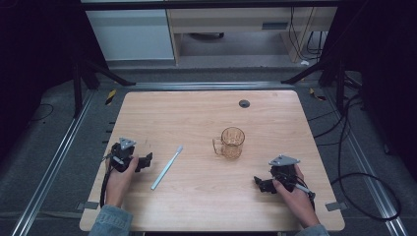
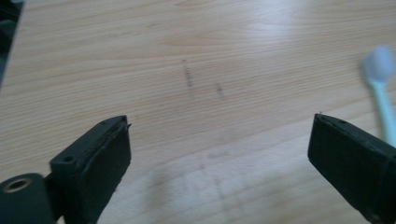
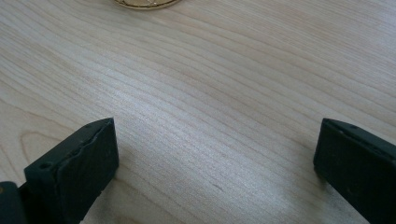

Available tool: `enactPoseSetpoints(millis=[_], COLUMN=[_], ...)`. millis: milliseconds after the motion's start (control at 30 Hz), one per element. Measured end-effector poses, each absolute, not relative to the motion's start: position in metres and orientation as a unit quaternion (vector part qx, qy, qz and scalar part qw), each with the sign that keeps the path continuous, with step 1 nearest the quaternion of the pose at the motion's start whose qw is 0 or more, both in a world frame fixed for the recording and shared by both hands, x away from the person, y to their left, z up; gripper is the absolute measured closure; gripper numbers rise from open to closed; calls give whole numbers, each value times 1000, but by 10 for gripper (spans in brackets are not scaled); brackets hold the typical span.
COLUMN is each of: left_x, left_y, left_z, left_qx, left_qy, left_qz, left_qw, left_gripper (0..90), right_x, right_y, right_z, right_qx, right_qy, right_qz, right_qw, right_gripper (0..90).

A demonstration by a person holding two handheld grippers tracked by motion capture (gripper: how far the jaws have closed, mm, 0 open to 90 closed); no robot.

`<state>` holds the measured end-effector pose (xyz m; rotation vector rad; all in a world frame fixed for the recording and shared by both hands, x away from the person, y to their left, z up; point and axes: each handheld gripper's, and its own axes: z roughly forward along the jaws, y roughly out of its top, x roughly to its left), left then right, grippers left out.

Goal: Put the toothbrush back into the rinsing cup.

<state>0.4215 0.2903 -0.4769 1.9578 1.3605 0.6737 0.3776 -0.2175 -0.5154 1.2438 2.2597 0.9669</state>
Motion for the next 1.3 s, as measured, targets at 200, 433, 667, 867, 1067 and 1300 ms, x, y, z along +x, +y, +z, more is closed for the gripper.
enactPoseSetpoints(millis=[200,433,667,867,1067,1300], left_x=[410,405,409,414,416,423], left_y=[277,259,249,233,231,230], left_z=[-454,-444,-433,-420,-415,-404], left_qx=[774,808,830,860,872,874], left_qy=[486,459,441,408,397,407], left_qz=[258,233,223,194,176,161], left_qw=[314,287,258,239,227,210], left_gripper=[90,104,112,114,126,155], right_x=[378,378,378,378,378,378], right_y=[-217,-217,-218,-217,-218,-218], right_z=[-515,-515,-515,-515,-516,-516], right_qx=[443,443,443,444,441,441], right_qy=[805,805,805,805,806,806], right_qz=[344,344,344,344,343,343], right_qw=[192,192,192,192,195,195], right_gripper=[3,3,3,3,3,3])
